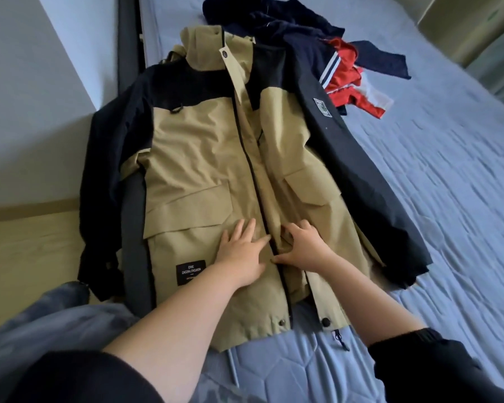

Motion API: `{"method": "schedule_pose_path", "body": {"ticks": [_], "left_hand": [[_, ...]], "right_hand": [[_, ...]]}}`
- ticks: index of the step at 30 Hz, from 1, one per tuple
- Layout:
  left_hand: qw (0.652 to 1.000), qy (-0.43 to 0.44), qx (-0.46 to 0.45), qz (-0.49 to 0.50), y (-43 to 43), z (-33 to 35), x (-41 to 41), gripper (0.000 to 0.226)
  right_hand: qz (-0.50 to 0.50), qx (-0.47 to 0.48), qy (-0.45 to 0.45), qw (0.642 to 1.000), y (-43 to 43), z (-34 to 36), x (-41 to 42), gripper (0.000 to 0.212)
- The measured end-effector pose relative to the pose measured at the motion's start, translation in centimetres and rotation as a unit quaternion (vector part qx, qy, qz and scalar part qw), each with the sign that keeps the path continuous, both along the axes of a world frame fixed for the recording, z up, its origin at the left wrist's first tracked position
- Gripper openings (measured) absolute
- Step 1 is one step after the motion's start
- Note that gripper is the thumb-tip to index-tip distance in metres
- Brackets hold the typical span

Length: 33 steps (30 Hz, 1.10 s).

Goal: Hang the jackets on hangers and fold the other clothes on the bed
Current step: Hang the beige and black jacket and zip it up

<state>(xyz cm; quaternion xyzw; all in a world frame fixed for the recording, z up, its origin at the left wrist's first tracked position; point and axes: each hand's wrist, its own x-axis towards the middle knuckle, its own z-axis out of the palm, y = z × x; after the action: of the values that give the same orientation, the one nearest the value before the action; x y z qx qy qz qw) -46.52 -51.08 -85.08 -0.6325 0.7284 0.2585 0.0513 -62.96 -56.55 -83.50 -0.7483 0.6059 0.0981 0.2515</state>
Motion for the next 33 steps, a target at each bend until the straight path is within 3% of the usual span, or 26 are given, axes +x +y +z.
{"method": "schedule_pose_path", "body": {"ticks": [4, 8, 11, 12, 14, 17, 19, 22, 26, 29, 33], "left_hand": [[1.0, 0.008, -0.004, -0.021, 0.9, 0.2, -0.2, 0.06], [0.999, -0.006, -0.037, -0.021, 1.5, 1.2, -0.4, 0.048], [0.998, -0.024, -0.056, -0.023, 2.2, 2.0, -1.3, 0.041], [0.998, -0.023, -0.05, -0.024, 2.4, 2.1, -1.7, 0.038], [0.999, -0.013, -0.033, -0.025, 3.0, 2.2, -2.3, 0.035], [0.998, 0.001, -0.021, -0.058, 3.6, 2.0, -2.9, 0.047], [0.994, 0.014, 0.001, -0.111, 4.0, 1.7, -3.1, 0.065], [0.985, 0.003, 0.04, -0.17, 4.4, 1.6, -3.1, 0.074], [0.983, 0.01, -0.022, -0.18, 4.7, 1.7, -3.1, 0.031], [0.993, 0.053, -0.014, -0.107, 4.9, 2.0, -2.9, 0.013], [0.993, 0.091, -0.059, -0.04, 5.2, 2.0, -3.7, 0.011]], "right_hand": [[-0.017, -0.06, 0.013, 0.998, 0.4, 0.1, -0.9, 0.076], [0.003, 0.015, 0.047, 0.999, 0.1, 1.3, -3.0, 0.075], [0.019, 0.056, 0.049, 0.997, 0.0, 2.1, -5.2, 0.039], [0.011, 0.057, 0.021, 0.998, 0.0, 2.3, -5.9, 0.023], [-0.06, 0.072, -0.077, 0.993, 0.2, 2.6, -6.9, 0.029], [-0.217, 0.118, -0.287, 0.926, 0.7, 3.0, -7.5, 0.021], [-0.261, 0.103, -0.336, 0.899, 0.9, 2.7, -7.5, 0.026], [-0.23, 0.028, -0.268, 0.935, 1.2, 1.2, -7.0, 0.032], [-0.095, 0.005, -0.132, 0.987, 2.1, -0.6, -7.6, 0.031], [-0.054, -0.002, -0.053, 0.997, 3.0, -0.6, -8.5, 0.032], [-0.092, 0.047, 0.094, 0.99, 4.9, -0.2, -9.6, 0.055]]}}
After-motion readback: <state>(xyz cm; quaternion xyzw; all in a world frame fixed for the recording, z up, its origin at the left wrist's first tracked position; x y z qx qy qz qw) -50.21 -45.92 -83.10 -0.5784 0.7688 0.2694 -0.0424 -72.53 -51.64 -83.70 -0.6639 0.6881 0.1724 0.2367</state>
